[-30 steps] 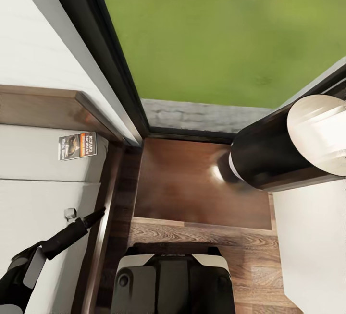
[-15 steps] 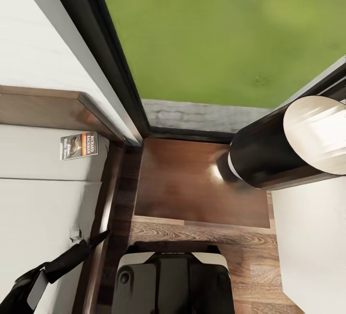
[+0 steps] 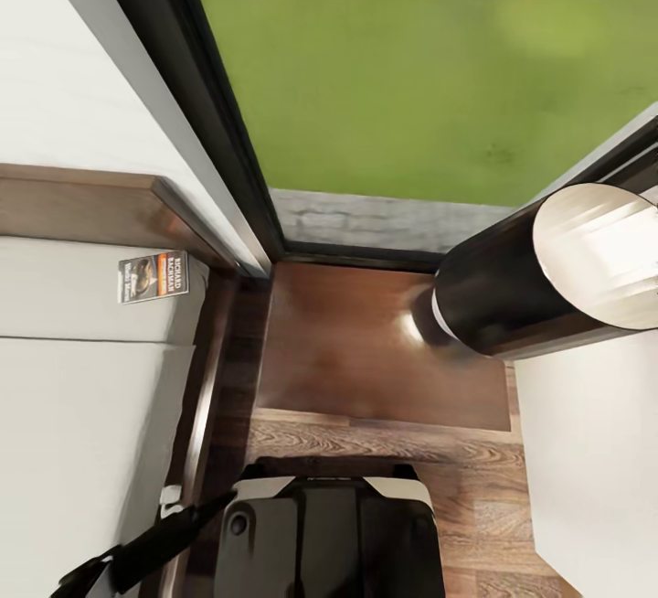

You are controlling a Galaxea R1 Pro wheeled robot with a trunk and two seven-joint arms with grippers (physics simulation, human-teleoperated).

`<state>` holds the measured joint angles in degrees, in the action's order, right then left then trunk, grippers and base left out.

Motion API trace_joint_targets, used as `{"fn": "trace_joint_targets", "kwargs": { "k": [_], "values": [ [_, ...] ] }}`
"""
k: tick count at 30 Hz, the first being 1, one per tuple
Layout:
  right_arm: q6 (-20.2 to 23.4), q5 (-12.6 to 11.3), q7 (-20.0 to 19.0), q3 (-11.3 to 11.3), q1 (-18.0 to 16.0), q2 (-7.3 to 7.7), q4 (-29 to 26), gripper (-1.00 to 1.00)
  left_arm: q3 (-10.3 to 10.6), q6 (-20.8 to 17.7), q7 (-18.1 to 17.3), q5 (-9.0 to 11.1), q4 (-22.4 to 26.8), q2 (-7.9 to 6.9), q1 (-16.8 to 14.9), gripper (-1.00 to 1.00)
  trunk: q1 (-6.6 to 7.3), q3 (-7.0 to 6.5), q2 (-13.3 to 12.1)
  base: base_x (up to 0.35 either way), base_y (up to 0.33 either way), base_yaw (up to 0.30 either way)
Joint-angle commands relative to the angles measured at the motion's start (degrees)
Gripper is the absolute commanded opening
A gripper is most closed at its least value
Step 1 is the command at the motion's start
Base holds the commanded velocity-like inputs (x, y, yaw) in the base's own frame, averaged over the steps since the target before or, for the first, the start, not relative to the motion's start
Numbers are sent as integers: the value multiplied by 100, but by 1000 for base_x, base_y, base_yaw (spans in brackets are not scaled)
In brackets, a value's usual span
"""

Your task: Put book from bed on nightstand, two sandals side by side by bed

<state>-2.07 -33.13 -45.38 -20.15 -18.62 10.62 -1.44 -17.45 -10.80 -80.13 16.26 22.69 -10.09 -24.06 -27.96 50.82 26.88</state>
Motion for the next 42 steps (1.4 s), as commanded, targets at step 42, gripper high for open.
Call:
{"fn": "trace_joint_targets", "kwargs": {
  "k": [42],
  "values": [
    [-13, -45, -55, -17, -2, 1, 2, 100, -21, 52, 1, 30, -170, -141, 3, 100, 217, -176, -396, 0, 0, 0]
  ]
}}
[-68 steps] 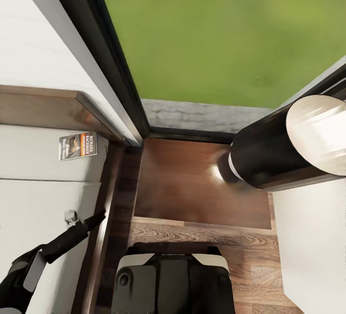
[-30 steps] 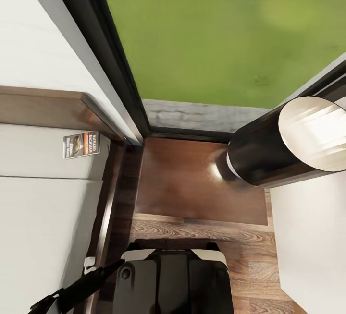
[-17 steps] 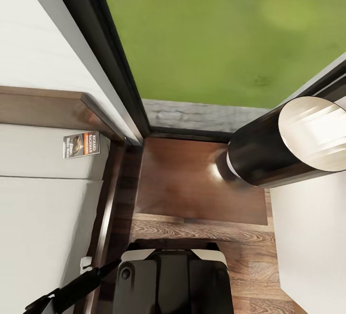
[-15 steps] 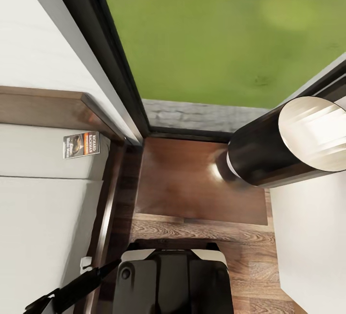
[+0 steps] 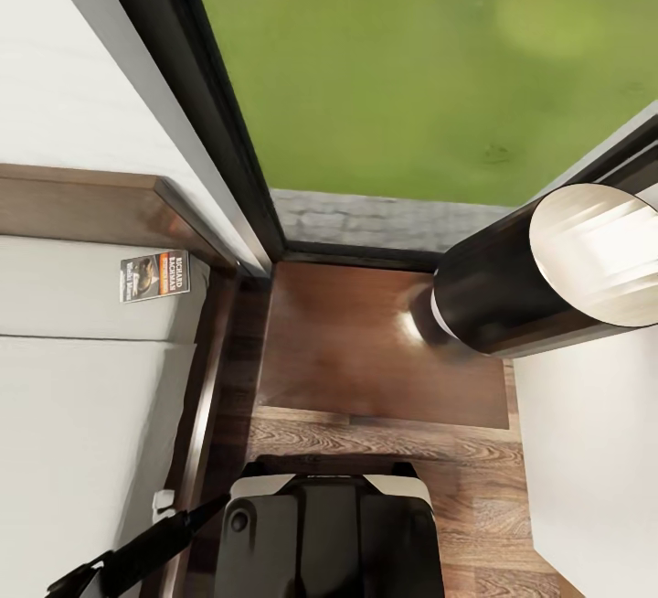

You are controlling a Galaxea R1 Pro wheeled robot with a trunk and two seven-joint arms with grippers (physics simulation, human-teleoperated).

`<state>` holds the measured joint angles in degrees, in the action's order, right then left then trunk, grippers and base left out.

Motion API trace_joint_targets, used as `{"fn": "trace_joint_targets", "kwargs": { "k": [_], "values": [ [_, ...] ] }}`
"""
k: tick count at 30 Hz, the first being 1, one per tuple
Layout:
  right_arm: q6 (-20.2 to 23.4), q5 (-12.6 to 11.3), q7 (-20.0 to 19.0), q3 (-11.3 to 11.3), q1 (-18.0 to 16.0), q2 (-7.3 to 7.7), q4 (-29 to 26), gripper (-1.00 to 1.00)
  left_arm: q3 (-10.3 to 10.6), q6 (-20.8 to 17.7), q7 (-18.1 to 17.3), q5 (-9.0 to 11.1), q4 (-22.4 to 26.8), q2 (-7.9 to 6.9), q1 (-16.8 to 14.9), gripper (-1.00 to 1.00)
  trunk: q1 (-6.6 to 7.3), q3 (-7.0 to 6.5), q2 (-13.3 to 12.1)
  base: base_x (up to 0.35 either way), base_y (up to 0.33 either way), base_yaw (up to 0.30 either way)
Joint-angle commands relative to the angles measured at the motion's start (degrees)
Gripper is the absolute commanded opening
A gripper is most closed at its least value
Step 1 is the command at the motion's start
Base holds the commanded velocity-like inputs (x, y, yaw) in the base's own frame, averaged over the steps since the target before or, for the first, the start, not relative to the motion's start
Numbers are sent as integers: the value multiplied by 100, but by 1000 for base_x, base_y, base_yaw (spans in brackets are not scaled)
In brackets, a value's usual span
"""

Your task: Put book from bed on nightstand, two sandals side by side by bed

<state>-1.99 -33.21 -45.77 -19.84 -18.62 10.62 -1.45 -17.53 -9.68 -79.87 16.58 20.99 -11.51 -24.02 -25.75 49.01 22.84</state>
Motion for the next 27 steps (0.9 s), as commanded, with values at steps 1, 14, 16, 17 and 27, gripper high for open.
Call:
{"fn": "trace_joint_targets", "kwargs": {
  "k": [1, 14, 16, 17, 27],
  "values": [
    [-21, -36, -17, -52, -1, 2, 4, 100, -13, -59, -23, -2, -23, 0, -3, 100, -3, 5, 8, 0, 0, 0],
    [-21, -36, -28, -51, -1, 2, 4, 100, -14, -55, -28, 2, -51, 5, -1, 100, -3, 5, 8, 0, 0, 196],
    [-21, -36, -28, -50, -1, 2, 4, 100, -14, -53, -28, 3, -51, 4, -2, 100, -3, 5, 8, 0, 0, 287],
    [-21, -36, -28, -49, -1, 2, 4, 100, -14, -53, -28, 3, -51, 3, -1, 100, -3, 5, 8, 0, -7, 289],
    [-21, -36, -37, -46, -1, 2, 4, 100, -5, -52, -13, -5, -66, 34, 3, 100, -3, 5, 8, 0, -59, 122]
  ]
}}
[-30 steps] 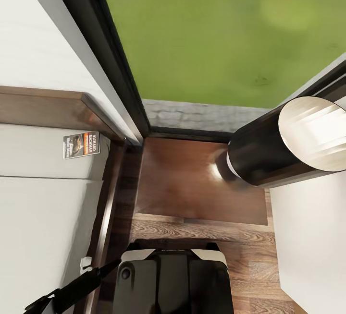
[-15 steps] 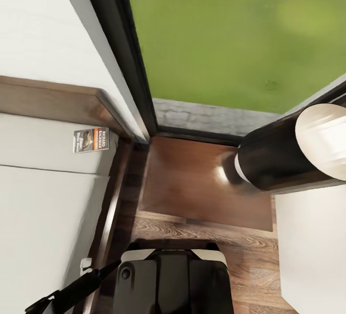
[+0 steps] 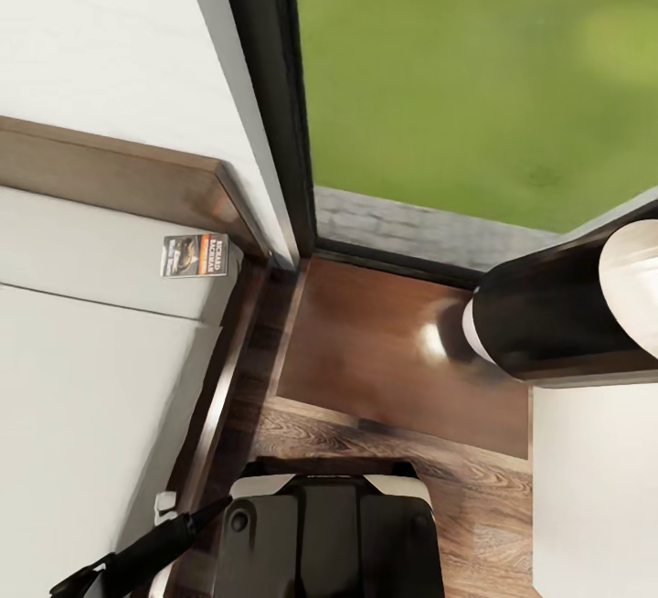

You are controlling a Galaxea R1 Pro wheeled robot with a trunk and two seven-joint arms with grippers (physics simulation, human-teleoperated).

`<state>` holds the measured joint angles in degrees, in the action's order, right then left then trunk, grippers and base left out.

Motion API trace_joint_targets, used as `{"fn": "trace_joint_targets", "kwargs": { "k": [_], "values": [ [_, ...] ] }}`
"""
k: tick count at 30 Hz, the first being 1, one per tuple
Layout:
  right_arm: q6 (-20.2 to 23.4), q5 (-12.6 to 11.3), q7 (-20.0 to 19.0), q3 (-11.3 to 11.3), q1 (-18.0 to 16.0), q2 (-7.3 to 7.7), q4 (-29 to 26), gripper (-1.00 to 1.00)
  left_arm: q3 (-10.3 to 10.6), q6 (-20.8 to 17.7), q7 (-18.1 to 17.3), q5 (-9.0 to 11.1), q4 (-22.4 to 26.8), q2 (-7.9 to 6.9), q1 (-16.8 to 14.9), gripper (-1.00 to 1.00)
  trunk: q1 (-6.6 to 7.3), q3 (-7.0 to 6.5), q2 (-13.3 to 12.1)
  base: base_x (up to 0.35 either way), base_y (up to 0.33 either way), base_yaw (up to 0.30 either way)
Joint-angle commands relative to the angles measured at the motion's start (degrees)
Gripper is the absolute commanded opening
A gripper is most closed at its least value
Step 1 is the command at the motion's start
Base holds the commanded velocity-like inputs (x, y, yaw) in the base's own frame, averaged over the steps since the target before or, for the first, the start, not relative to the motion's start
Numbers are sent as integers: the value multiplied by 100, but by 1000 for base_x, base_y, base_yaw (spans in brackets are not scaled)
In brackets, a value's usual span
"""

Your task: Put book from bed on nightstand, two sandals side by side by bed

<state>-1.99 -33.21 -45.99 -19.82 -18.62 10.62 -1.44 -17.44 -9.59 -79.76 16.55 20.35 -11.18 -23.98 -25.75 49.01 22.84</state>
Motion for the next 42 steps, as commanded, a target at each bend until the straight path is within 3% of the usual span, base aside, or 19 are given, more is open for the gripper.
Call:
{"fn": "trace_joint_targets", "kwargs": {
  "k": [1, 14, 42],
  "values": [
    [-21, -36, -15, -48, -1, 2, 3, 100, -14, -60, -24, -2, -9, 1, -3, 100, -3, 5, 8, 0, -7, 10],
    [-21, -36, -2, -51, -1, 2, 3, 100, -14, -59, -31, -2, -95, 2, -2, 100, -3, 12, 8, 0, -1, 25],
    [1, -41, -28, -52, -2, 3, -2, 100, -14, -58, -31, -2, -101, 14, -1, 100, -3, 170, 8, 0, 0, 181]
  ]
}}
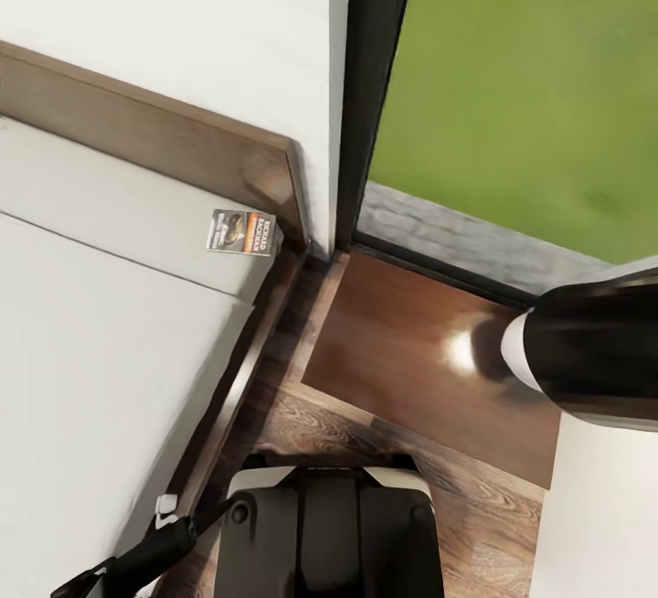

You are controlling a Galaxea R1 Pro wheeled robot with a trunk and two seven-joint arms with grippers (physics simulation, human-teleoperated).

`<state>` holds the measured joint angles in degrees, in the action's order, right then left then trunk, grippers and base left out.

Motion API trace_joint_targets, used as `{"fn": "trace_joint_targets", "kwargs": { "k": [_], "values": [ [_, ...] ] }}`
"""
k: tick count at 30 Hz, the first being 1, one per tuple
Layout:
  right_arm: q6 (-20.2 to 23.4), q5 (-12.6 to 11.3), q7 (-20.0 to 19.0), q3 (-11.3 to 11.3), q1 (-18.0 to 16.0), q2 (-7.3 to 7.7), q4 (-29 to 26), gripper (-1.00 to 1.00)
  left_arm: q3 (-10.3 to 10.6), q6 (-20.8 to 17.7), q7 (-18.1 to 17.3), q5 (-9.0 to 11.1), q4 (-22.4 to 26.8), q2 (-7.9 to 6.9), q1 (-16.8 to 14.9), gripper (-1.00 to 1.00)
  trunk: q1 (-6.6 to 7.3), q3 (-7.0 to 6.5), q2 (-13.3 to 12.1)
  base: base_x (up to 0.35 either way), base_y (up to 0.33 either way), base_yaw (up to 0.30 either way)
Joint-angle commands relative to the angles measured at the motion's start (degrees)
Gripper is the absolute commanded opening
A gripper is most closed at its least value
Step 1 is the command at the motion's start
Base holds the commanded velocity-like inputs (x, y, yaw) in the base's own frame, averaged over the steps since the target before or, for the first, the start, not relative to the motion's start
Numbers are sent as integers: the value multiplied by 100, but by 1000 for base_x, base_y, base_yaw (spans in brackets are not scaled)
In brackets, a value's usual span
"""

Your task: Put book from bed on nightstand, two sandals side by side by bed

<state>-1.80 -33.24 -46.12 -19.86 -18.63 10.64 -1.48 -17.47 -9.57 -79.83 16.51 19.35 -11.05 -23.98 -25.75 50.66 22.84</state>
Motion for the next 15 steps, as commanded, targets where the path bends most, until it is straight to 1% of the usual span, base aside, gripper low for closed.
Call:
{"fn": "trace_joint_targets", "kwargs": {
  "k": [1, 3, 4, 5, 6, 7, 9, 10, 11, 12, 13, 15],
  "values": [
    [0, -41, -23, -47, -1, 19, -6, 100, -9, -58, -22, 1, -1, 8, -1, 100, -3, 7, 8, 0, 0, 36],
    [19, -46, -34, -41, -1, 91, -27, 100, -7, -56, -18, 1, -1, 20, -1, 100, -3, 8, 8, 0, 0, 21],
    [30, -48, -42, -42, -1, 165, -45, 100, -7, -55, -17, 1, -1, 34, -1, 100, -3, 8, 8, 0, 0, 12],
    [33, -49, -44, -41, -1, 206, -52, 100, -7, -55, -17, 1, -1, 44, -3, 100, -3, 9, 8, 0, 0, 10],
    [42, -50, -48, -37, -1, 289, -67, 100, -9, -54, -16, 1, -9, 59, -4, 100, -3, 9, 8, 0, 0, 6],
    [47, -50, -51, -35, -1, 329, -80, 100, -9, -54, -16, 1, -20, 64, -3, 100, -3, 9, 8, 0, 0, 5],
    [109, -54, -58, -14, -4, 472, -254, 100, -10, -54, -15, -4, -65, 77, -3, 100, -3, 9, 8, 0, 0, 3],
    [216, -55, -60, -9, -4, 537, -436, 100, -10, -54, -15, -5, -77, 80, -4, 100, -3, 9, 8, 0, 0, 1],
    [701, -57, -59, -2, -3, 630, -894, 100, -10, -54, -15, -6, -87, 82, -3, 100, -3, 9, 8, 0, 0, 0],
    [1124, -58, -57, 4, -4, 675, -1236, 100, -10, -54, -15, -7, -91, 83, -2, 100, -3, 9, 8, 0, 0, 0],
    [1321, -59, -57, 6, -3, 693, -1402, 100, -10, -54, -15, -7, -92, 84, -2, 100, -3, 9, 8, 0, 0, 0],
    [1934, -60, -55, 13, -2, 735, -2013, 100, -11, -54, -15, -7, -95, 85, -2, 100, -3, 9, 8, 0, 0, 0]
  ]
}}
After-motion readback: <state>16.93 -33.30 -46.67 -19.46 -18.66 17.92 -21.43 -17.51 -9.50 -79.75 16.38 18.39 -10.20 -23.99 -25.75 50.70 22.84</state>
